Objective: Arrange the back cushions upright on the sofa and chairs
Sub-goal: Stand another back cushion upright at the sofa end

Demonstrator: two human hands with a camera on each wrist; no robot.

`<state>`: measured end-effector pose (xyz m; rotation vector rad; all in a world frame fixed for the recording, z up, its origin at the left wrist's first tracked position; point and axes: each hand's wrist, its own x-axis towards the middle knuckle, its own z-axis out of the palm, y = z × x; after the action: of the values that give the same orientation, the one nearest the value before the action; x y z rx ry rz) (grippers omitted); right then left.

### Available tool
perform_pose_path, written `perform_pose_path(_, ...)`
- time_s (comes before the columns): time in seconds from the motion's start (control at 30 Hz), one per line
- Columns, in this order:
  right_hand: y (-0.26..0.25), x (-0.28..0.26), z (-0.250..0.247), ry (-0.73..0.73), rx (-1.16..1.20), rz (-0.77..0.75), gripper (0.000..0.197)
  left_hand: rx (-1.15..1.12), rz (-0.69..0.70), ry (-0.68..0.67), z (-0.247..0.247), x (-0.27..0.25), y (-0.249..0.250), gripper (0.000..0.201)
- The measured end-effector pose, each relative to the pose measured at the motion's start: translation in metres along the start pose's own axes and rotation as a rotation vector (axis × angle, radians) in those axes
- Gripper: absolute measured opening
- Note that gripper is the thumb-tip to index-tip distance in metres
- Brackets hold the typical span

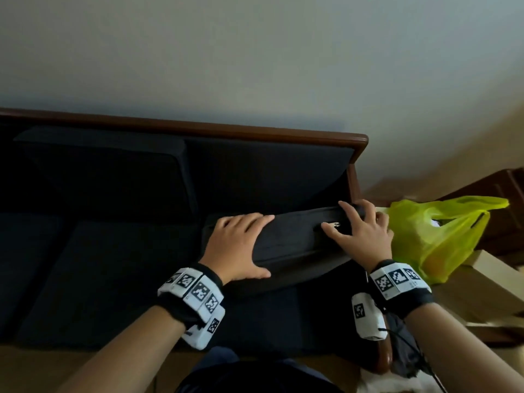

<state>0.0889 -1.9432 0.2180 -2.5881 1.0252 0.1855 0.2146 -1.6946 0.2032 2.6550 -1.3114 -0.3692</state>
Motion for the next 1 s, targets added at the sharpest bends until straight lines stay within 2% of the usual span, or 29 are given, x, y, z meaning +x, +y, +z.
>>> perform_pose_path(0.13, -0.012, -0.013, 0.014, 0.06, -0.045, -0.028, 0.076, 0.02, -0.165, -0.009, 0.0, -0.029, -0.026, 0.123)
perform_pose_path(0.23, -0.033, -0.017, 0.024, 0.16, -0.073, -0.123, 0.079, -0.094, -0.294, 0.021, 0.005, -0.047, -0.049, 0.126)
perform_pose_path(0.33, -0.053, -0.014, 0.03, 0.04, -0.113, -0.35, 0.097, -0.413, -0.36, 0.059, 0.017, -0.055, -0.068, 0.133)
perform_pose_path(0.43, -0.075, -0.01, 0.03, -0.094, -0.164, -0.507, 0.11, -0.759, -0.449, 0.016, 0.032, -0.062, -0.078, 0.147)
perform_pose_path(0.53, -0.094, -0.012, 0.032, -0.205, -0.307, -0.643, 0.129, -0.928, -0.508, -0.017, 0.042, -0.066, -0.077, 0.152)
perform_pose_path(0.6, -0.101, -0.017, 0.038, -0.208, -0.423, -0.702, 0.135, -0.934, -0.5, -0.027, 0.045, -0.066, -0.072, 0.141)
perform_pose_path(0.7, -0.102, -0.022, 0.05, -0.118, -0.407, -0.734, 0.129, -0.912, -0.493, -0.031, 0.049, -0.068, -0.068, 0.124)
perform_pose_path(0.9, -0.096, -0.018, 0.045, -0.06, -0.3, -0.73, 0.112, -0.778, -0.433, -0.019, 0.04, -0.063, -0.067, 0.111)
perform_pose_path(1.0, -0.093, -0.008, 0.028, -0.066, -0.248, -0.704, 0.106, -0.721, -0.383, 0.055, 0.019, -0.05, -0.062, 0.112)
